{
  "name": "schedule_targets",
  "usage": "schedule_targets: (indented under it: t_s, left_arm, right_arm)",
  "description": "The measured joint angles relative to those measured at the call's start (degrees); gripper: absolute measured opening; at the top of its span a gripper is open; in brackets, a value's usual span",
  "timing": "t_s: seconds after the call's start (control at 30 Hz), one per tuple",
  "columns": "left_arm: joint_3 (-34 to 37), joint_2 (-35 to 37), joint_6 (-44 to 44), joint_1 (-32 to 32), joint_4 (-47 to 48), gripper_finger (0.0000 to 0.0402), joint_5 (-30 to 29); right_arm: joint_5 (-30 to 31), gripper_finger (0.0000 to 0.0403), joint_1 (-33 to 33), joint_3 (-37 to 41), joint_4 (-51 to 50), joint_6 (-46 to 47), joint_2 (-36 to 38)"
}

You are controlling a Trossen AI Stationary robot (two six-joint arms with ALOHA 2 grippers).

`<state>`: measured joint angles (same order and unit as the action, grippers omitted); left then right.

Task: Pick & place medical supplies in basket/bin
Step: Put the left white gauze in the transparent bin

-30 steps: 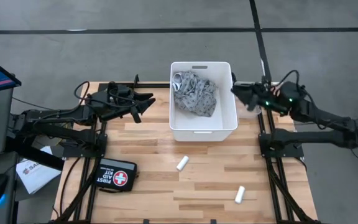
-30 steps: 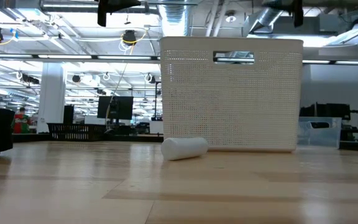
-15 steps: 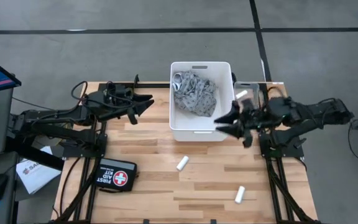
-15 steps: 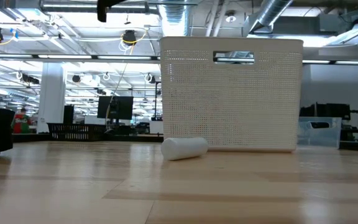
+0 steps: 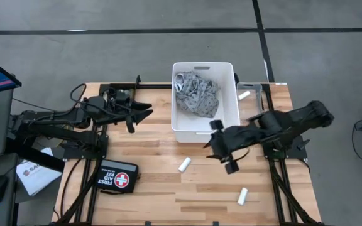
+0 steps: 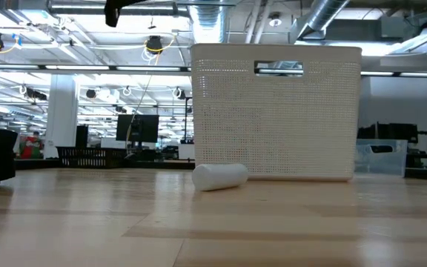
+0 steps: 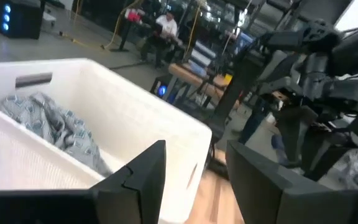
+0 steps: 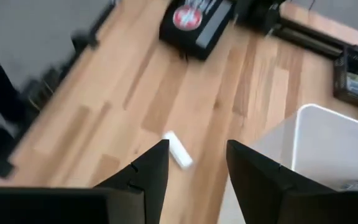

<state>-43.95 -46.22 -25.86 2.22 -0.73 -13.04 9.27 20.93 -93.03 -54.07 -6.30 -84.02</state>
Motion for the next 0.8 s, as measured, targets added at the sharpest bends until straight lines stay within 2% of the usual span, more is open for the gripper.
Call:
schedule_targets:
  t_s: [0.23,0.4,0.57,0.8]
  left_arm:
    - [-0.01,2.06,0.07,-0.75,7.51,0.0158,0.0]
    - [-0.01,2.83,0.34,-0.75,9.69,0.0158,0.01]
    - [0.01,3.26,0.38,-0.75,10.46,0.0158,0.02]
    - [-0.01,3.26,0.47,-0.73,10.69,0.0158,0.02]
  right_arm:
    - [-1.64,0.0154,0.29,0.04,-3.04,-11.51,-9.93]
    - [-1.43,0.0139,0.52,-0.02,-0.89,-18.81,-16.37]
    - [-1.91,0.0126,0.37,0.02,4.25,-20.52,-21.74]
    - [-3.19,0.0133,-0.68,-0.02,11.0,-22.65,-25.06]
